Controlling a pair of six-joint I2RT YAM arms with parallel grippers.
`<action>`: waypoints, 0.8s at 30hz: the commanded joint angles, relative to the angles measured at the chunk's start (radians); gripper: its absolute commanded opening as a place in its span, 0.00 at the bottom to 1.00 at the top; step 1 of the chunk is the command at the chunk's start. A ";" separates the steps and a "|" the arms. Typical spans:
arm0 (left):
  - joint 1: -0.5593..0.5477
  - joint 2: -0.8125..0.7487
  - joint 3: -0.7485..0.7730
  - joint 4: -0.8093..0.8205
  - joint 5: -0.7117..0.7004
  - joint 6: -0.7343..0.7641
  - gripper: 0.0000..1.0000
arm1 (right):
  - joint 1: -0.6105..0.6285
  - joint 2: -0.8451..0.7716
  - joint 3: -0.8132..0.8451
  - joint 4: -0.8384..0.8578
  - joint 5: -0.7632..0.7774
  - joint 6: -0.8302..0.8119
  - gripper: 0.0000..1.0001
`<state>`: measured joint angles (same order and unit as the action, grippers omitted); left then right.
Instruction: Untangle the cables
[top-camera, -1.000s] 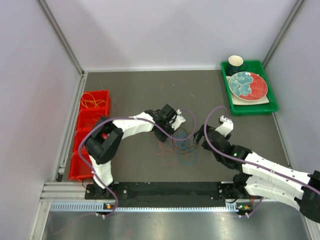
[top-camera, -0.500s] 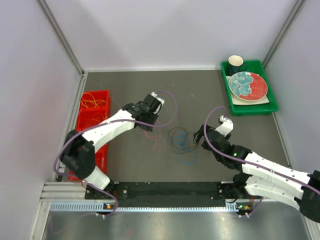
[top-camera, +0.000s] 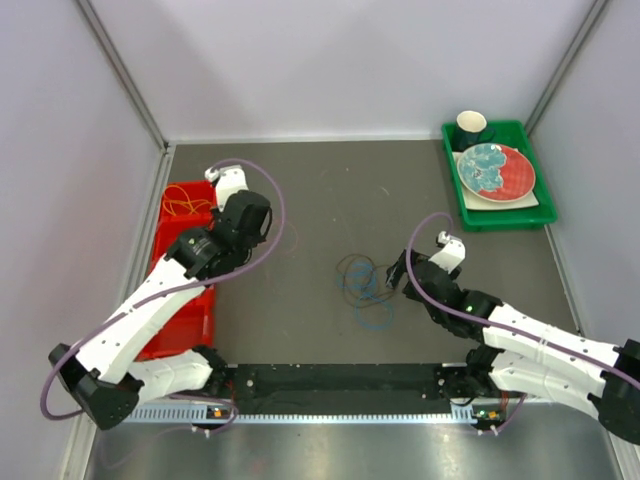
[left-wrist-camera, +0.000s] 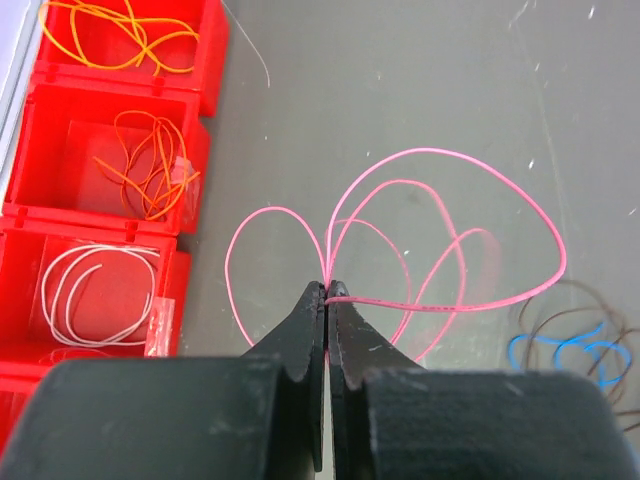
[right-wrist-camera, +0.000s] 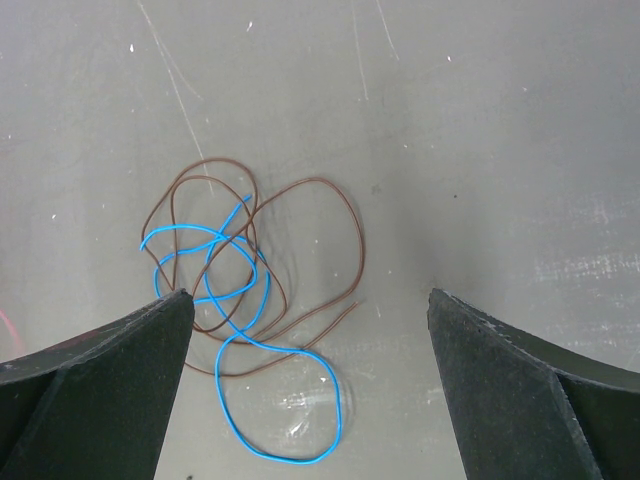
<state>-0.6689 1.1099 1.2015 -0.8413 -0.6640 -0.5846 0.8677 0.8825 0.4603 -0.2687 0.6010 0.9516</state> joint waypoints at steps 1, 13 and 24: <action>-0.003 -0.077 -0.035 0.054 -0.060 -0.038 0.00 | -0.006 0.004 0.055 0.037 -0.004 -0.007 0.99; -0.003 -0.076 0.220 -0.070 -0.239 0.006 0.00 | -0.006 0.015 0.061 0.028 -0.010 -0.002 0.99; -0.003 0.059 0.630 -0.383 -0.532 -0.100 0.00 | -0.006 0.045 0.081 0.017 -0.020 -0.002 0.99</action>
<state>-0.6704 1.1648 1.7840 -1.0966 -1.0386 -0.6533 0.8677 0.9260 0.4942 -0.2752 0.5800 0.9520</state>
